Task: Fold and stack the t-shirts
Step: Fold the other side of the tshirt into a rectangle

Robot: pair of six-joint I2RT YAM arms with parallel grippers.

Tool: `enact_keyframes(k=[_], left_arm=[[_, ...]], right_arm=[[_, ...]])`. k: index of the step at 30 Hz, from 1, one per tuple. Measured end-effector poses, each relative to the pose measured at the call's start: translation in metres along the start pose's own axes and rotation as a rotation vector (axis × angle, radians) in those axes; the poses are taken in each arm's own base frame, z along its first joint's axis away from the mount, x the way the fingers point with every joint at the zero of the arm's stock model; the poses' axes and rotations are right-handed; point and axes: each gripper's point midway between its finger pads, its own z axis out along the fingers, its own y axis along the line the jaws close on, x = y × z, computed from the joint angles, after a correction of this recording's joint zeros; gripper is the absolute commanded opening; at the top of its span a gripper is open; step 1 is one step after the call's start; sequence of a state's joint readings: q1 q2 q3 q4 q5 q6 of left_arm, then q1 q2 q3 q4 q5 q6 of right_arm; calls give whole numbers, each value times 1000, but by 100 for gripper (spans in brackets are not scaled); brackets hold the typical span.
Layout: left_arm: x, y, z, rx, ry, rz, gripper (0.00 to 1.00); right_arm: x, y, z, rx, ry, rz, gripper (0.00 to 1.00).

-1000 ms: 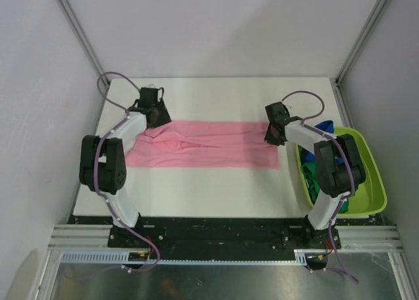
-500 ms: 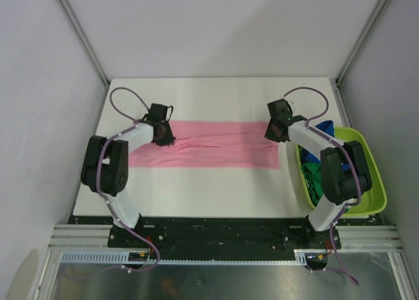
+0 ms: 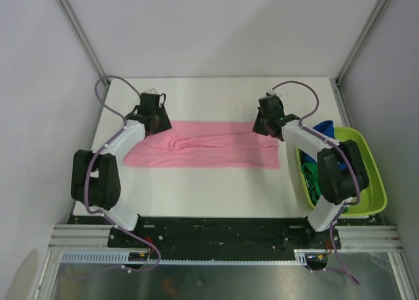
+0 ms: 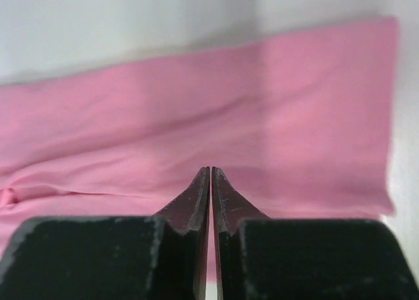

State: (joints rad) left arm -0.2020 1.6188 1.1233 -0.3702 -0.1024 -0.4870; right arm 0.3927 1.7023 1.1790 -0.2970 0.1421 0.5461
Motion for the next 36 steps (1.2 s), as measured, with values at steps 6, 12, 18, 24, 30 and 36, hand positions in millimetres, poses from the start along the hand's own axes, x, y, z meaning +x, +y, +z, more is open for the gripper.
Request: enact_keyframes(k=[6, 12, 18, 24, 30, 36], left_arm=[[-53, 9, -3, -30, -99, -3, 43], [-65, 34, 32, -111, -60, -12, 41], [-43, 52, 62, -165, 37, -14, 41], [-42, 61, 72, -182, 65, -26, 41], [-49, 61, 73, -167, 56, -38, 41], [-47, 57, 74, -146, 69, -40, 41]], right_arm=[[-6, 55, 18, -167, -23, 0, 11], [6, 118, 44, -328, 8, 7, 12], [20, 189, 65, -455, 54, -3, 13], [33, 249, 76, -559, 83, 5, 16], [60, 272, 88, -589, 150, 22, 21], [83, 274, 96, -579, 205, 36, 34]])
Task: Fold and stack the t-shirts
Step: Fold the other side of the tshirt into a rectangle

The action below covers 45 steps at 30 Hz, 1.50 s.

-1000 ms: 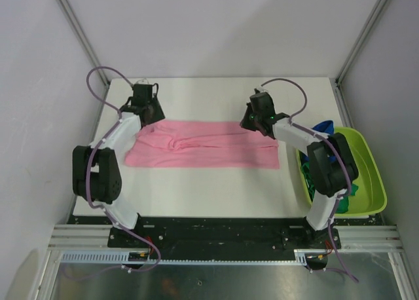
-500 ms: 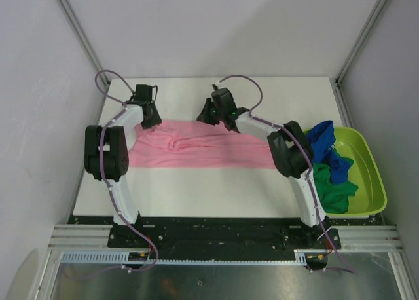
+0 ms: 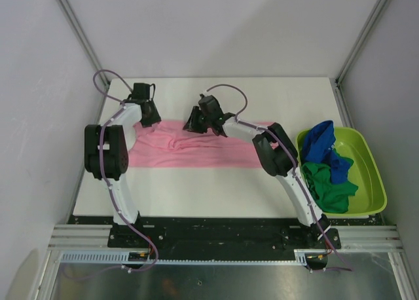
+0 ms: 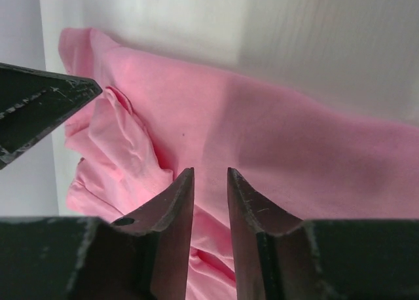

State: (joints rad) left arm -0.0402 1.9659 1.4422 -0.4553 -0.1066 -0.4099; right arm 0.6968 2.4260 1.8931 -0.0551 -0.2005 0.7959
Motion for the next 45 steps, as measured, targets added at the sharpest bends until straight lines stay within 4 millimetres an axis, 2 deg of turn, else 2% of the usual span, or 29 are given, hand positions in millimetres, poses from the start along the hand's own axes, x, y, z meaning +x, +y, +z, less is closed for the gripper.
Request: enact_keyframes(k=[6, 13, 26, 29, 32, 35, 39, 42, 45], left_arm=[[1, -1, 0, 8, 6, 0, 41], [1, -2, 0, 12, 7, -1, 41], [8, -2, 7, 14, 29, 1, 40], [10, -1, 9, 14, 37, 1, 36], [11, -2, 10, 15, 40, 2, 28], [11, -2, 10, 16, 40, 1, 17], [11, -2, 10, 16, 40, -2, 4], [11, -2, 9, 15, 39, -6, 1], [15, 2, 4, 9, 40, -7, 0]], right_arm=[[11, 6, 3, -8, 24, 9, 38], [12, 36, 14, -59, 26, -16, 38], [30, 33, 24, -28, 73, -19, 37], [30, 33, 24, -28, 73, -21, 37], [30, 32, 24, -23, 75, -25, 36], [31, 31, 23, -18, 79, -28, 28], [30, 32, 22, -17, 80, -41, 10], [30, 34, 22, -16, 78, -46, 3], [32, 34, 22, -12, 82, -55, 0]])
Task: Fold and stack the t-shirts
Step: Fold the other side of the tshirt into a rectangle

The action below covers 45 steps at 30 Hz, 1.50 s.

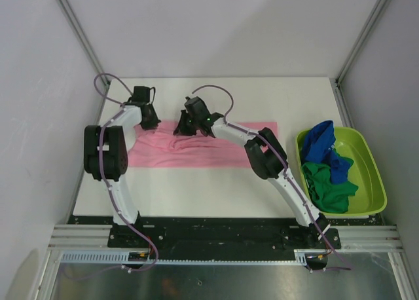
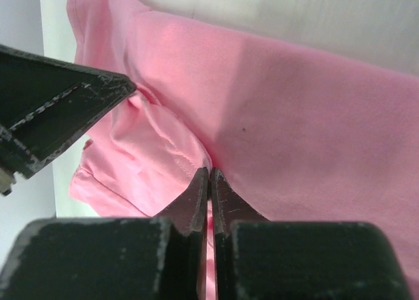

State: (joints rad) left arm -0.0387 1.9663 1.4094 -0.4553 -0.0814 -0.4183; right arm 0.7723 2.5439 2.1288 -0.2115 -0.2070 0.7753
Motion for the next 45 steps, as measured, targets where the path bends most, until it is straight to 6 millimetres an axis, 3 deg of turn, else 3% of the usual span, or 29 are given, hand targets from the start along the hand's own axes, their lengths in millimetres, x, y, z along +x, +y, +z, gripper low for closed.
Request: enact_keyframes(k=[9, 19, 21, 27, 31, 33, 40, 45], left_arm=[[2, 15, -44, -25, -70, -6, 0], [28, 42, -88, -69, -130, -51, 0], [37, 48, -91, -83, -129, -67, 1], [63, 61, -90, -107, -93, -112, 29], [64, 57, -89, -78, -82, -124, 32], [65, 55, -89, -70, -80, -127, 33], [92, 66, -89, -88, -47, -165, 38], [101, 65, -87, -79, -21, -179, 41]], right_arm=[[19, 8, -1, 14, 16, -55, 0], [53, 23, -31, 41, 45, -93, 0], [59, 27, -35, 40, 47, -101, 0], [91, 33, -37, 43, 82, -129, 0], [108, 35, -36, 46, 102, -144, 0], [113, 38, -36, 44, 105, -151, 6], [113, 38, -40, 61, 92, -166, 31], [98, 44, -52, 83, 42, -192, 36]])
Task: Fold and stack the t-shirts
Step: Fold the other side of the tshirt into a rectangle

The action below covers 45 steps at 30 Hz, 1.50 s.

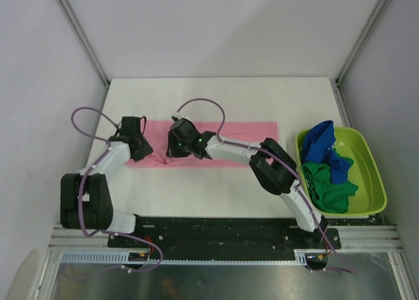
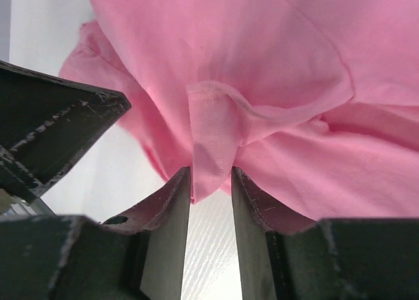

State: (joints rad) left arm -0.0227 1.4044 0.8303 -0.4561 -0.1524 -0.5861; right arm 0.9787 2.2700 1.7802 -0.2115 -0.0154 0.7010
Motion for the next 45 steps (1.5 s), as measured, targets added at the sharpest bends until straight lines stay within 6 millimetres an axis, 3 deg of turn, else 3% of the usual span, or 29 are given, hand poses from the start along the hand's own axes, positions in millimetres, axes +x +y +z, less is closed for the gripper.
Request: enact_keyframes(k=[5, 12, 15, 19, 28, 37, 45], left_arm=[[0, -1, 0, 6, 2, 0, 41], [-7, -7, 1, 24, 3, 2, 32], [-5, -6, 4, 19, 15, 3, 28], [-2, -4, 5, 14, 17, -1, 20], [28, 15, 5, -26, 61, -44, 1], [29, 21, 1, -50, 43, -85, 0], [27, 23, -3, -51, 23, -117, 0]], right_arm=[[-17, 0, -6, 33, -50, -46, 36], [-49, 16, -8, 32, -118, -104, 35], [-54, 18, -9, 36, -129, -118, 35], [-53, 15, -7, 50, -123, -137, 35], [-37, -3, 20, 89, -77, -168, 34], [-33, -7, 27, 99, -71, -200, 34], [-36, 7, 26, 91, -99, -257, 38]])
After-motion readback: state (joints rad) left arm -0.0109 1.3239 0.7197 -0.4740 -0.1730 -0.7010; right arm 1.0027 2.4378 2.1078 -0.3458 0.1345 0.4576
